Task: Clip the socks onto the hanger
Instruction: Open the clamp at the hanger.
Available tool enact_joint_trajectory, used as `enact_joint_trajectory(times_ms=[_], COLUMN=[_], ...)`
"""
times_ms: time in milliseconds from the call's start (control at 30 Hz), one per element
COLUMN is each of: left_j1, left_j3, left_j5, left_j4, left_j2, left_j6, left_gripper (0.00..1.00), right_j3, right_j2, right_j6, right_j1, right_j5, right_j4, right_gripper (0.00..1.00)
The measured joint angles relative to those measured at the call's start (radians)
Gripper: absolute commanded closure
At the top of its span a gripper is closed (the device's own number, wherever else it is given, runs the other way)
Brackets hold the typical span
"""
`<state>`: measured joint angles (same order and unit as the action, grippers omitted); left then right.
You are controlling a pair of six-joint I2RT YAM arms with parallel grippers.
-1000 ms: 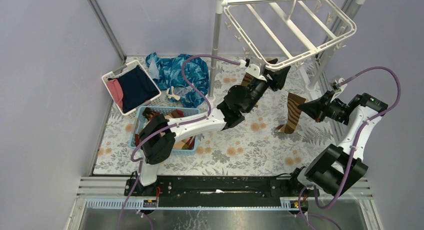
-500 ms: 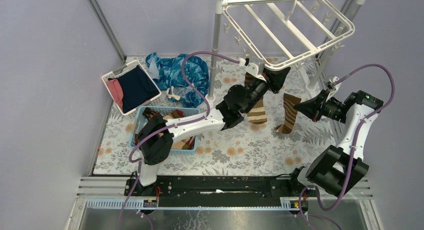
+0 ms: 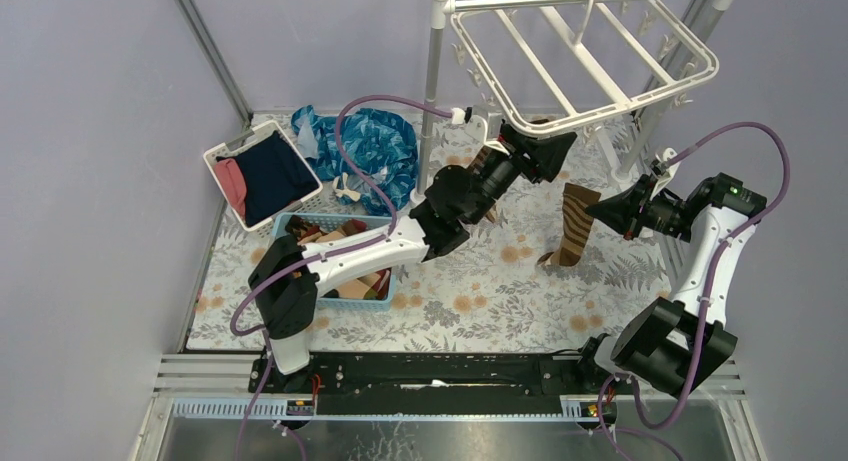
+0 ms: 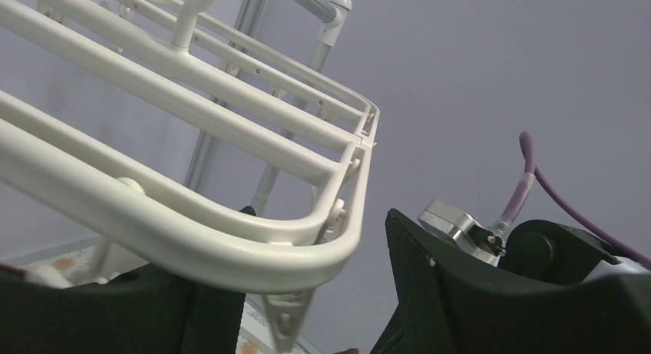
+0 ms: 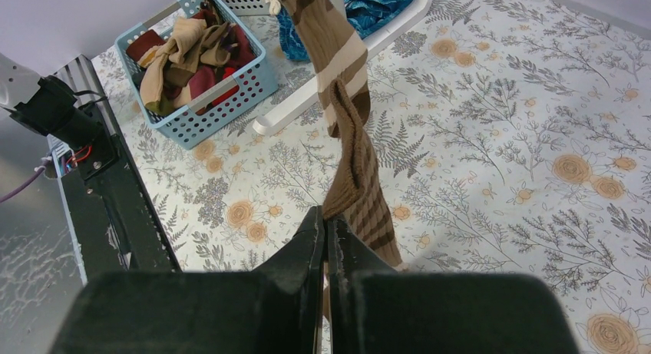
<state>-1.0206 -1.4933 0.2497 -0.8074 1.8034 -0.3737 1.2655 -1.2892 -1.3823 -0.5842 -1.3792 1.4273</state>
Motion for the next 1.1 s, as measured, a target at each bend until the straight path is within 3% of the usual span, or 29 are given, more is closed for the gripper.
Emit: enact_joint_trajectory(times_ms=[467,1100], left_j1=[0.035,0.035], left_j3=[-0.015,-0.015], left_j5=[-0.029,-0.048], left_j4=[0.127,0.158], left_j2=[-0.002,-0.015], left_j6=[-0.067,-0.071], left_gripper=[0.40,0.48], right_j3=[0.003,0.007], right_j2=[0.000,0.000], right_j6=[0.001,0.001], right_j1=[0.004,0.011], right_j5=[-0.003,-0.003], right_j4=[0.001,0.004], right_gripper=[1.00,1.00])
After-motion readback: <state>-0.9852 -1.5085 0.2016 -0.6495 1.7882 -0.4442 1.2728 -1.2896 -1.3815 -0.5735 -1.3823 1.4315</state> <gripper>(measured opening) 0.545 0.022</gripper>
